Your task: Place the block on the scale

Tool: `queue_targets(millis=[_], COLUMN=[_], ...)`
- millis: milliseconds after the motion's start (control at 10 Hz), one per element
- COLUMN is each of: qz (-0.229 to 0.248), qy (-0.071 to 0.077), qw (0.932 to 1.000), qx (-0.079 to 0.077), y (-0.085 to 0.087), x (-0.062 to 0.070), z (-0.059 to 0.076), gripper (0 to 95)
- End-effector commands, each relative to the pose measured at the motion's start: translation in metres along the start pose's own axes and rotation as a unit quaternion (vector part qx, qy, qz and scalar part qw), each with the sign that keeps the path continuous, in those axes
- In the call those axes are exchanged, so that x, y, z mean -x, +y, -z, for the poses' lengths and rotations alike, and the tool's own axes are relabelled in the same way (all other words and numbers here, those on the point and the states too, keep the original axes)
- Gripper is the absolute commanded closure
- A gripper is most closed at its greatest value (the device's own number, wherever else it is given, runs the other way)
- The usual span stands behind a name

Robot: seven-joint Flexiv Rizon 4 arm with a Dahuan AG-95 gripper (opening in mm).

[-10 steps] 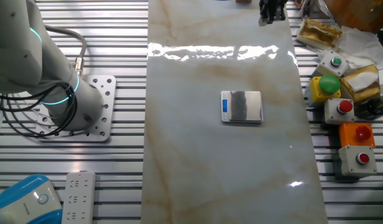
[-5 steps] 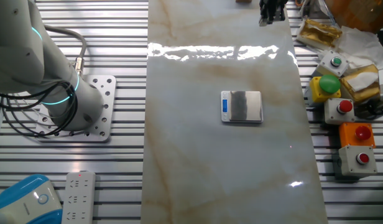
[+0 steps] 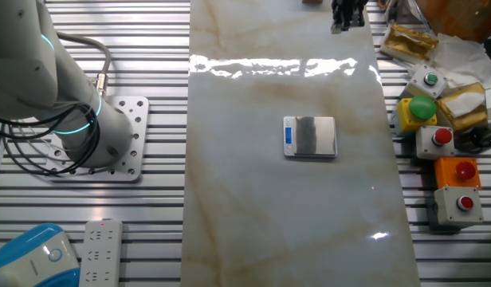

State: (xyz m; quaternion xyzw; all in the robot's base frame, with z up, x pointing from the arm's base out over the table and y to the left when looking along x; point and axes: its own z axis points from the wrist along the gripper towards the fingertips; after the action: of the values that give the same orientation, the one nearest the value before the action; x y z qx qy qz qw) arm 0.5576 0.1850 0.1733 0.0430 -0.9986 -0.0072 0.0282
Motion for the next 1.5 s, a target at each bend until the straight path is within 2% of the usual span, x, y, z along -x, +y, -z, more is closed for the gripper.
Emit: queue_targets(millis=[100, 200, 300, 400, 500, 600, 700, 1000, 1300, 1500], qz=[0.072, 0.095, 0.110, 0.112, 0.120, 0.124, 0.119, 0.129, 0.107, 0.107], qy=[-0.011, -0.013, -0.012, -0.014, -0.009, -0.008, -0.009, -0.008, -0.009, -0.011], qw=[0.9973, 0.9951, 0.9937, 0.9935, 0.9926, 0.9922, 0.9927, 0.9916, 0.9941, 0.9941], qx=[0.010, 0.023, 0.017, 0.017, 0.020, 0.012, 0.018, 0.013, 0.014, 0.015], y=[-0.0010, -0.0010, -0.0010, -0.0010, -0.0010, -0.0010, -0.0010, -0.0010, 0.0006, 0.0043], x=[-0.0019, -0.0019, -0.0019, -0.0019, -0.0019, -0.0019, -0.0019, -0.0019, -0.0027, -0.0028], z=[0.0002, 0.0002, 0.0002, 0.0002, 0.0002, 0.0002, 0.0002, 0.0002, -0.0003, -0.0056], gripper=[95.0, 95.0, 95.0, 95.0, 95.0, 95.0, 95.0, 95.0, 95.0, 95.0])
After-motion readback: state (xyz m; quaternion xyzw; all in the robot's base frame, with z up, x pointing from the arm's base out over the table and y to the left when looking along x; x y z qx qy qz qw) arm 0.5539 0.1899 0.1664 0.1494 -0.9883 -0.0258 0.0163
